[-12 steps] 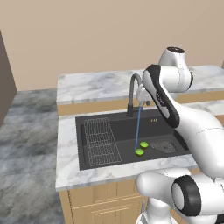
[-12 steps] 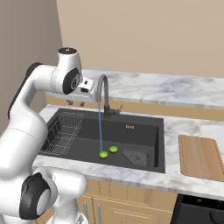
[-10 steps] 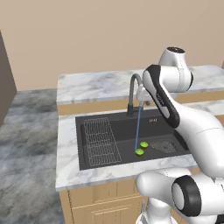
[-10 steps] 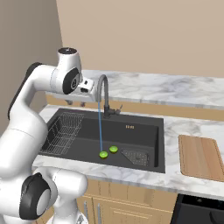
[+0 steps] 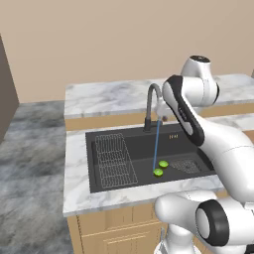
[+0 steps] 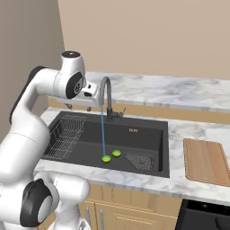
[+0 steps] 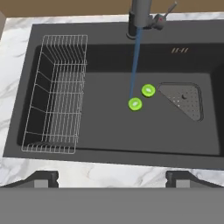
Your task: Pick the kiwi, kiwi from the sink and place them on the cutting board to airdry. Then turn off the sink faucet.
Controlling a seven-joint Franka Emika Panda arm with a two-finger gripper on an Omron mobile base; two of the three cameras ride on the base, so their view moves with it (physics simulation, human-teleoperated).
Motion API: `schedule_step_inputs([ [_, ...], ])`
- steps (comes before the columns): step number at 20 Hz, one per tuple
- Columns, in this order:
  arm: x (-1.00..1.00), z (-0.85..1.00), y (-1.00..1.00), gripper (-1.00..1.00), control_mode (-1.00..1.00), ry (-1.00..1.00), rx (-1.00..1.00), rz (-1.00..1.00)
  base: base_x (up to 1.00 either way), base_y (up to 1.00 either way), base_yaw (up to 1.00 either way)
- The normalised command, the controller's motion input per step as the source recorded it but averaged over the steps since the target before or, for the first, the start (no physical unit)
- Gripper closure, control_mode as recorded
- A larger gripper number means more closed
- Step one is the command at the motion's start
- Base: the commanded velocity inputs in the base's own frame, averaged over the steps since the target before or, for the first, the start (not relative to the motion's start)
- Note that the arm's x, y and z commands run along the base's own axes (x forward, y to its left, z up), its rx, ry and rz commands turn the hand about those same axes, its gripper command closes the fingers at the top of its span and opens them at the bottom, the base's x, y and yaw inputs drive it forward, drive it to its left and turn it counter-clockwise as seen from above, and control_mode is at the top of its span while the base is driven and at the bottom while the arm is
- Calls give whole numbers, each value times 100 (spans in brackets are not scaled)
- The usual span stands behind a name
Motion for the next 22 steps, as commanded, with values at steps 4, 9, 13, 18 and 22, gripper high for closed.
schedule_step_inputs([
  [4, 14, -40, -13, -100, -100, 4, -1, -2, 0, 0, 0],
  [9, 17, -49, -9, -100, -100, 5, -6, 0, 0, 0, 0],
  [13, 4, -42, -5, -100, -100, 0, -9, 0, 0, 0, 0],
  [18, 0, -36, -5, -100, -100, 1, -12, 0, 0, 0, 0],
  [22, 0, -26, -20, -100, -100, 2, -1, 0, 0, 0, 0],
])
